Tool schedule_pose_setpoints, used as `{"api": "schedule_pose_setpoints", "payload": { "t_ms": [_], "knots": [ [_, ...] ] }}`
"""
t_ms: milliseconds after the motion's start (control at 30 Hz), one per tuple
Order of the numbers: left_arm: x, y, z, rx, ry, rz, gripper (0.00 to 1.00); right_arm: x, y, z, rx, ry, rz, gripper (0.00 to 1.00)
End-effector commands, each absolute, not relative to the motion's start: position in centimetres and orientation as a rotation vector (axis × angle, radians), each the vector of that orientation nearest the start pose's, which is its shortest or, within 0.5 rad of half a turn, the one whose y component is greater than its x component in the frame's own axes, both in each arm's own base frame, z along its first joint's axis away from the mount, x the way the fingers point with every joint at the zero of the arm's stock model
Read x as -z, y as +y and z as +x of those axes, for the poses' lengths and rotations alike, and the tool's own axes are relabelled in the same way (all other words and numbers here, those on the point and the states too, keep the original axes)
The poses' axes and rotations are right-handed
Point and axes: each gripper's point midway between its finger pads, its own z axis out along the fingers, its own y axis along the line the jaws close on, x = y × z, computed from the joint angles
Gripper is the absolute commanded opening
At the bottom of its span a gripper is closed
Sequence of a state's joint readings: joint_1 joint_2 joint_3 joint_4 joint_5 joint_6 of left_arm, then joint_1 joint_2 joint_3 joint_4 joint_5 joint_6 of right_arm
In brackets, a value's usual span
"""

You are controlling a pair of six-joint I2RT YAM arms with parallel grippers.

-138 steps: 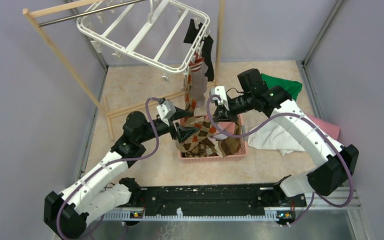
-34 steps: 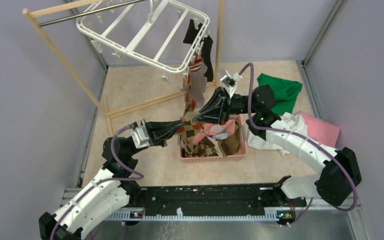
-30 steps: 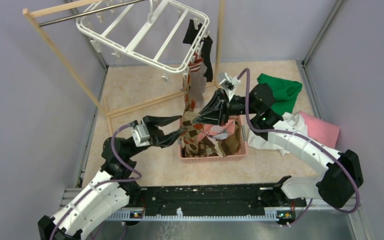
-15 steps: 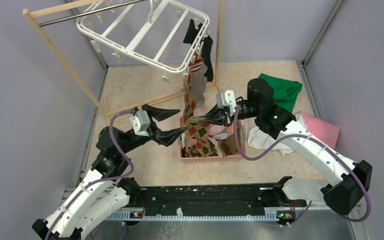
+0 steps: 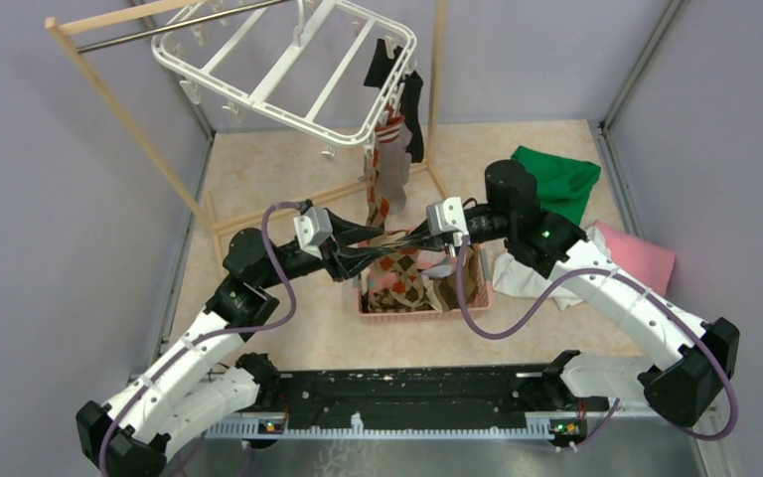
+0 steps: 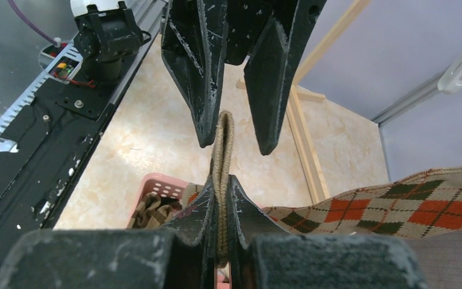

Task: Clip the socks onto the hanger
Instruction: Adjust the sock.

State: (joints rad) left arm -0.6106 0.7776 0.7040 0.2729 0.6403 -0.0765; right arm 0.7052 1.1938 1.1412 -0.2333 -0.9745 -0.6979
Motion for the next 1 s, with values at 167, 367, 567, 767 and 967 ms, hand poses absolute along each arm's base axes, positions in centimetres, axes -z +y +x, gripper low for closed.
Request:
{"api": "schedule_pose_setpoints", "payload": {
  "t_ms": [167, 367, 567, 767, 967],
  "knots": [
    [-36.9, -26.3, 16.4, 1.034, 1.029, 0.988, 0.44, -34.9, 32.6, 17.7, -0.855, 0.763, -1.59, 0.02],
    [-36.5, -26.7, 16.2, 1.043, 1.028, 1.031, 0.01, -35.2, 32.6, 17.7, -0.869, 0.78, -1.567, 0.06],
    [-37.1, -25.2, 16.3, 0.914, 0.976, 0.998, 0.0, -35.2, 32.4, 18.0, -0.883, 0.842, -1.497, 0.43],
    [-37.2, -23.9, 15.0, 0.844, 0.908, 1.018, 0.0, -34.9, 31.7, 17.6, -0.971, 0.91, -1.402, 0.9],
    [-37.6, -23.6, 14.8, 0.829, 0.889, 1.02, 0.0, -35.5, 31.8, 16.8, -1.085, 0.923, -1.309, 0.98]
  ]
}}
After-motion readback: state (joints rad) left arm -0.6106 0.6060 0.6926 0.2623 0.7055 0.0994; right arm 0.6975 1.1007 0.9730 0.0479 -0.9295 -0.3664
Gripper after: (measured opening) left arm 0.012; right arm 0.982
